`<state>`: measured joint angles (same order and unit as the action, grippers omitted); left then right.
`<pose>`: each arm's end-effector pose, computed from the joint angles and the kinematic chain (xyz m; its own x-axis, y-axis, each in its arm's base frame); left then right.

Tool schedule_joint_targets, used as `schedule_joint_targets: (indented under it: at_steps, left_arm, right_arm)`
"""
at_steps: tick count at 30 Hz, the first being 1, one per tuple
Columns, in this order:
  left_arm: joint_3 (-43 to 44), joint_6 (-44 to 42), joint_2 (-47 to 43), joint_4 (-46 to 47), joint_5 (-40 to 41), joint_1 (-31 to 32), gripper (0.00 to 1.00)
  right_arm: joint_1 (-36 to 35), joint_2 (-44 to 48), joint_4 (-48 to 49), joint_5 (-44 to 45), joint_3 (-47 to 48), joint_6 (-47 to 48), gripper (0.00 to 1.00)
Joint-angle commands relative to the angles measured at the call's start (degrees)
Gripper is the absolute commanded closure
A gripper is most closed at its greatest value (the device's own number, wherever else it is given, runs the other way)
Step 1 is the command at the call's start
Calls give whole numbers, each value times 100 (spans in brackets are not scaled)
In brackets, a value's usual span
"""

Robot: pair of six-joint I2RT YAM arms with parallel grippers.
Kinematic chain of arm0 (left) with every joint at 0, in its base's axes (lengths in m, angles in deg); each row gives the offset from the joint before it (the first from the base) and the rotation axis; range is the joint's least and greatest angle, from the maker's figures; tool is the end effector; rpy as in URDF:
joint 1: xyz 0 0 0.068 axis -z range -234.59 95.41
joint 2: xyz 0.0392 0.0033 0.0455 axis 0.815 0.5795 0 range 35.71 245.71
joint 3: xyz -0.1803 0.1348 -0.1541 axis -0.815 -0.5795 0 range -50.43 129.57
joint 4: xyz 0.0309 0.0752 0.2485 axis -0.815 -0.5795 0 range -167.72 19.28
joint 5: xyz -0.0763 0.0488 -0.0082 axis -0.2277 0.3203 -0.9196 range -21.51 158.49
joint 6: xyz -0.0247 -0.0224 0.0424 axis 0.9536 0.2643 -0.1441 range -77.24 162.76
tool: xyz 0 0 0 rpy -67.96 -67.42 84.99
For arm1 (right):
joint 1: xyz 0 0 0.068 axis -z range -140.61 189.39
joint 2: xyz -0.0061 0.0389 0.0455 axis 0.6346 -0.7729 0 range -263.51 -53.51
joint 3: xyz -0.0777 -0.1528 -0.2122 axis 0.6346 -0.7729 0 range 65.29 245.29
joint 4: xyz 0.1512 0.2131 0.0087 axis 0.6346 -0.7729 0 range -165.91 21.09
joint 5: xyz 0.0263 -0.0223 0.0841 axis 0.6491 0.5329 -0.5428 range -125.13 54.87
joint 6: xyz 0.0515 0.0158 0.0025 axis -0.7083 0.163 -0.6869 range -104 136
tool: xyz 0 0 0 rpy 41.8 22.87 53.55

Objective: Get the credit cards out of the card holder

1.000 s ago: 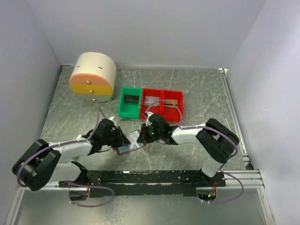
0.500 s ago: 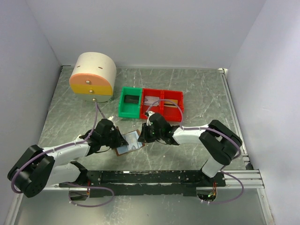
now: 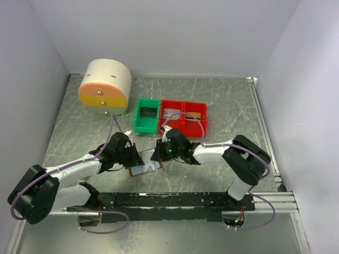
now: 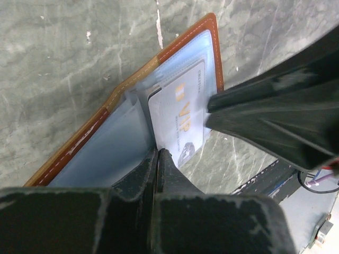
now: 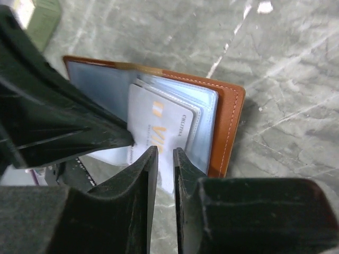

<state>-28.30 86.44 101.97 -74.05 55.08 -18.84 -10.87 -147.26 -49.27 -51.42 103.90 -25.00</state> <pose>0.1613 -0.1265 0.1476 -0.9128 -0.1707 -0.3709 0.0899 0.8021 -0.5904 0.1934 0.2483 0.1473 -0.8602 -0.0497 -0.5075 -0.4236 0.6236 0.6570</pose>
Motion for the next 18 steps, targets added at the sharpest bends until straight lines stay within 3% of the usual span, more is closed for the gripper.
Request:
schedule_joint_targets:
  at_steps: [1,6,13,16,18]
  left_arm:
    - [340,-321,123,-219,-208,43,93]
    - [531,-395,114,-682,167,41,93]
    - [553,-334,88,-774,313,35,88]
    - [487,-237,130,-640,272,38,80]
    - [388,-85,77,-387,175,43,68]
  right_arm:
    - [-111,-379,-262,546,185,-160,82]
    - [-91,-350,-571,1098,151,-205,82]
    - [-22,-626,-552,830,216,-113,82]
    - [-8,-691,-514,679,266,-52,82]
    - [-10,-722,-490,636,286,-41,83]
